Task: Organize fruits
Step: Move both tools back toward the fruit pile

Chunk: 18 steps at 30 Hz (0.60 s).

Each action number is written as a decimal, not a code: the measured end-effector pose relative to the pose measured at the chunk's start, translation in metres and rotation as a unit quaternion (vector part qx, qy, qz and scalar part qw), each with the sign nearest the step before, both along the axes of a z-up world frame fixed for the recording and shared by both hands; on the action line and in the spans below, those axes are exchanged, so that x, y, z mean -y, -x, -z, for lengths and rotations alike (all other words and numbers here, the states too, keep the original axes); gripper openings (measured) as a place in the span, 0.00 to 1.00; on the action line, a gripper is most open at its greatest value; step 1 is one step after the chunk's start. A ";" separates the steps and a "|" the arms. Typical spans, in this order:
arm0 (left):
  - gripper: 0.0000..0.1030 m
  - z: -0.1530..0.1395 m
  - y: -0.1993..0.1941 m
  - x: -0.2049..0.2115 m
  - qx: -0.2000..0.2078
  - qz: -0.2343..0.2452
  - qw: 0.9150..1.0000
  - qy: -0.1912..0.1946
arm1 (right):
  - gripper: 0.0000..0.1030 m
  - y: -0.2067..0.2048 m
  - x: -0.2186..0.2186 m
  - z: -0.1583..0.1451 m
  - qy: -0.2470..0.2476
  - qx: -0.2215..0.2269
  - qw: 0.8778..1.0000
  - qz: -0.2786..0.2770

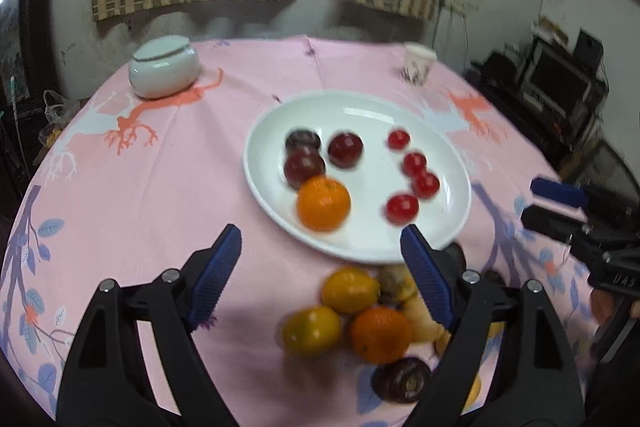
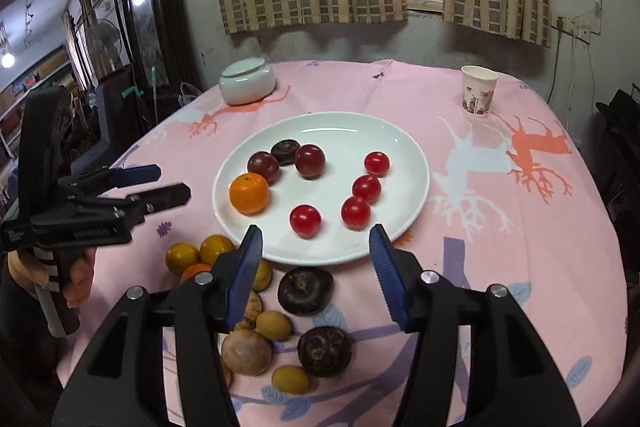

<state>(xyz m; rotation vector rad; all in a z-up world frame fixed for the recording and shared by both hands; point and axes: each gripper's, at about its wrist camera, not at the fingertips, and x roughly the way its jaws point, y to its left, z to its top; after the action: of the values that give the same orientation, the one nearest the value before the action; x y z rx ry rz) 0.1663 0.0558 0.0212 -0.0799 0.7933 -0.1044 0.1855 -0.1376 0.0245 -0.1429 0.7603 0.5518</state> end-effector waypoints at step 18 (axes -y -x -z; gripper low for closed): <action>0.84 0.030 0.030 -0.011 -0.046 0.064 0.997 -0.003 | 0.55 0.052 -0.014 0.054 0.093 -0.048 0.988 -0.115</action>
<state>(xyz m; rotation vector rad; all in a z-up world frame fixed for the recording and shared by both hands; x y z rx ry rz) 0.1363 0.0667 -0.0090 -0.0277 0.8897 -0.2199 0.1338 -0.1238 -0.0296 -0.3833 0.8949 0.7108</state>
